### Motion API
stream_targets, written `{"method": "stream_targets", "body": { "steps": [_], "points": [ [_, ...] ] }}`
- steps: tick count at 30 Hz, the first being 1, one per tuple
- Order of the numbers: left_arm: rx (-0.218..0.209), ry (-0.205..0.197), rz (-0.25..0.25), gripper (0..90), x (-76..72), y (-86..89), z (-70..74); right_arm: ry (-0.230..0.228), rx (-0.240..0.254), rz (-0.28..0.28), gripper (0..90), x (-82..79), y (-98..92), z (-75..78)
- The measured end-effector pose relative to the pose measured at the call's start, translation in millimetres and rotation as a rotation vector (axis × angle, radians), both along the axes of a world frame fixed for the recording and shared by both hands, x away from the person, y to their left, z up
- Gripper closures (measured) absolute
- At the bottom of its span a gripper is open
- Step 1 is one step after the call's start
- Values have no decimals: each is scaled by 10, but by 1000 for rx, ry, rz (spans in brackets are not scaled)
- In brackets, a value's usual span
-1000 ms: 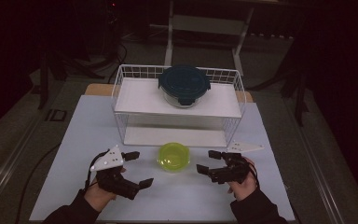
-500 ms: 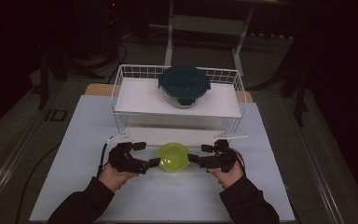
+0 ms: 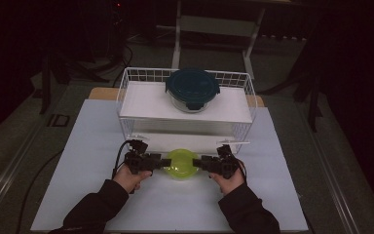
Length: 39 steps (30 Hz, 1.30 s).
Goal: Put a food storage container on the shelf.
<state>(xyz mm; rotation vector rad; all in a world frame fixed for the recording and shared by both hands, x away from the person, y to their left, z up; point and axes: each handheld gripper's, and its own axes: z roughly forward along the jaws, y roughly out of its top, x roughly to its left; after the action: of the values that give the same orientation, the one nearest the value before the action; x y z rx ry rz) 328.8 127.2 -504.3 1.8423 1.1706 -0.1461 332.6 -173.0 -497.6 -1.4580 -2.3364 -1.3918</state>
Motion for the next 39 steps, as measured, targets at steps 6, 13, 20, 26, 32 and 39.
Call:
{"method": "stream_targets", "body": {
  "steps": [6,13,20,26,32,39],
  "points": [
    [0,27,-12,583,31,-22,-48,35,1,5,573,-3,11,-42],
    [15,31,-20,674,-4,-49,-14,45,-3,19,689,-21,36,-23],
    [-9,31,-17,706,-57,-37,-2,41,-18,12,719,-73,41,12],
    [-7,36,-36,727,-155,-34,20,39,-1,11,755,-129,29,33],
    [5,31,-39,739,-224,-9,9,19,5,34,772,-191,49,59],
    [-6,50,-40,762,-262,2,12,42,29,51,793,-233,45,62]
  ]
}}
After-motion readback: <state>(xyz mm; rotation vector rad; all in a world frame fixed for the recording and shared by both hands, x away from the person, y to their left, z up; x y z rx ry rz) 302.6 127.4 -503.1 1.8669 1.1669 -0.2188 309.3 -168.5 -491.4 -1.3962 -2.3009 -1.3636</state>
